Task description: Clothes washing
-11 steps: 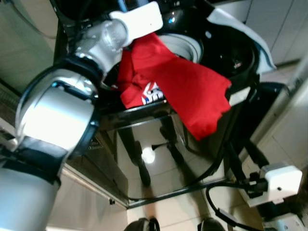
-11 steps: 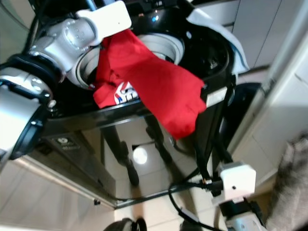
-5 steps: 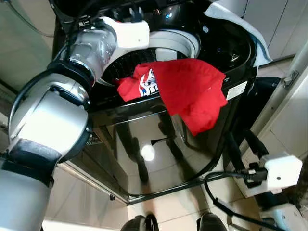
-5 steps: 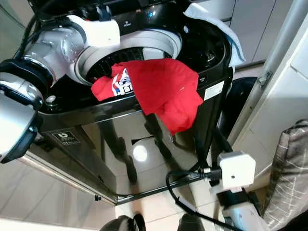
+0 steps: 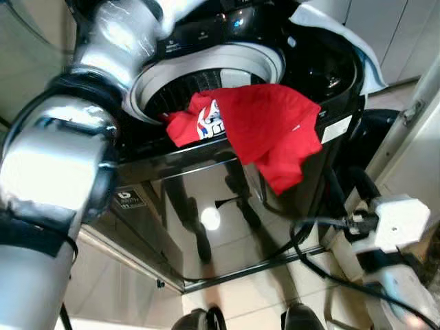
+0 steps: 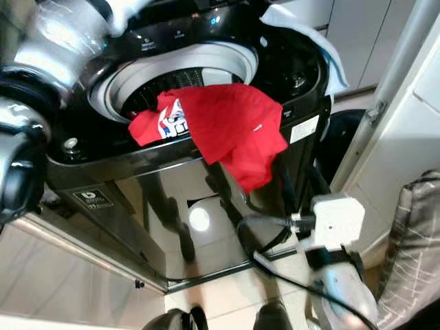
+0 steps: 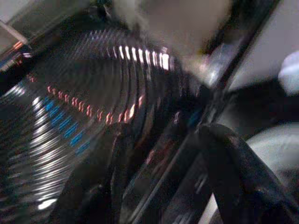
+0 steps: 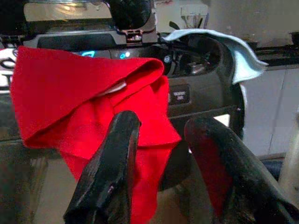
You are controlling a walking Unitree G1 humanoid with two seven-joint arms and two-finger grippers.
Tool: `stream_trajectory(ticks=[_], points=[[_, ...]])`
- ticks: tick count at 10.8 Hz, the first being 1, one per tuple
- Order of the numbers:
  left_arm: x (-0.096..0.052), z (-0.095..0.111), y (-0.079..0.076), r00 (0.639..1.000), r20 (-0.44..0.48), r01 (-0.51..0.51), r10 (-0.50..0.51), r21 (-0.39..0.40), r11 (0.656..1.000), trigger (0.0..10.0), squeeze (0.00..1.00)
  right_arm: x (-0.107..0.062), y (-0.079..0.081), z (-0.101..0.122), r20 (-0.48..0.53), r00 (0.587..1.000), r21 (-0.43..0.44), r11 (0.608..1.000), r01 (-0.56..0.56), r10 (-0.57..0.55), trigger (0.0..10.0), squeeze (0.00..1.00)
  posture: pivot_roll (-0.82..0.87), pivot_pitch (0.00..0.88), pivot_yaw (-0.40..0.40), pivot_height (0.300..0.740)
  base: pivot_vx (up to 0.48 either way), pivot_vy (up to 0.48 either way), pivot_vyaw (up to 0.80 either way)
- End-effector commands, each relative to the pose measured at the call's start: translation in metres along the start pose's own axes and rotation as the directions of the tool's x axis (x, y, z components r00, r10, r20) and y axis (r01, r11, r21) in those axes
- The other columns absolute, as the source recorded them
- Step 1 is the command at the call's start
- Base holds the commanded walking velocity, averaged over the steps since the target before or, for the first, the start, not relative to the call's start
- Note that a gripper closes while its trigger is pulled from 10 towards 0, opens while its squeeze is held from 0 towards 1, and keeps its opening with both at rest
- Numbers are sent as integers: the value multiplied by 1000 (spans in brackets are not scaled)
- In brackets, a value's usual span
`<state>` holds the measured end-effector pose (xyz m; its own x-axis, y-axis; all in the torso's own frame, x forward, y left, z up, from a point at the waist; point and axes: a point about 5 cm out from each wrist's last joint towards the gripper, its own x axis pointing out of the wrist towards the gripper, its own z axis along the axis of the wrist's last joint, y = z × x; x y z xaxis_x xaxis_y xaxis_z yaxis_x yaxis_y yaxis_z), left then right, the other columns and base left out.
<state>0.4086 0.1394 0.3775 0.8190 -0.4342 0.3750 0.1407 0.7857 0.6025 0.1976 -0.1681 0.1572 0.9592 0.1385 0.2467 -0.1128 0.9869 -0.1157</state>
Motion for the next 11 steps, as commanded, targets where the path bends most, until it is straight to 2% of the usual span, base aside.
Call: stream_trajectory(ticks=[1,2,3,4,5,6,7,8,9,10,11], points=[[-15,0,10,998,58,29,-20,-160,987,10000,0,4,5,-6,-13,1000,21,1000,-13,14,10000,0,-215,62,156,740,0,0,0],[-46,3,-1,990,110,118,-82,-376,919,10000,0,14,9,-15,-28,999,58,998,-28,30,10000,0,-152,67,134,740,0,0,0],[-80,4,-24,975,120,223,-189,-474,852,10000,0,25,16,-25,-43,998,98,994,-51,56,10000,0,-91,90,113,740,0,0,0],[-98,1,-38,963,105,265,-247,-514,816,10000,0,32,19,-30,-51,997,118,991,-56,62,10000,0,-43,117,102,740,0,0,0],[-138,-18,-64,952,9,272,-306,-487,830,10000,0,42,25,-35,-52,994,130,987,-89,97,10000,0,16,129,84,740,0,0,0],[-172,-29,-87,970,-107,160,-218,-395,905,10000,0,49,28,-34,-30,993,136,985,-110,115,10000,0,39,126,62,740,0,0,0],[-185,-15,-103,974,-97,157,-203,-354,922,10000,0,54,26,-33,-18,994,130,986,-106,109,10000,0,49,118,45,740,0,0,0],[-191,2,-122,975,-43,197,-216,-263,944,10000,0,62,23,-34,-12,994,113,988,-102,104,10000,0,57,110,20,740,0,0,0],[-195,-1,-124,976,-64,180,-206,-286,941,10000,0,68,22,-38,-15,995,87,991,-102,103,10000,0,64,103,7,740,0,0,0],[-199,-15,-128,973,-135,115,-185,-411,904,10000,0,73,22,-42,-20,996,79,993,-90,92,10000,0,67,94,5,740,0,0,0],[-205,-33,-134,960,-243,-17,-141,-550,835,10000,0,78,20,-45,-25,998,63,996,-64,66,10000,0,65,89,3,740,0,0,0]])
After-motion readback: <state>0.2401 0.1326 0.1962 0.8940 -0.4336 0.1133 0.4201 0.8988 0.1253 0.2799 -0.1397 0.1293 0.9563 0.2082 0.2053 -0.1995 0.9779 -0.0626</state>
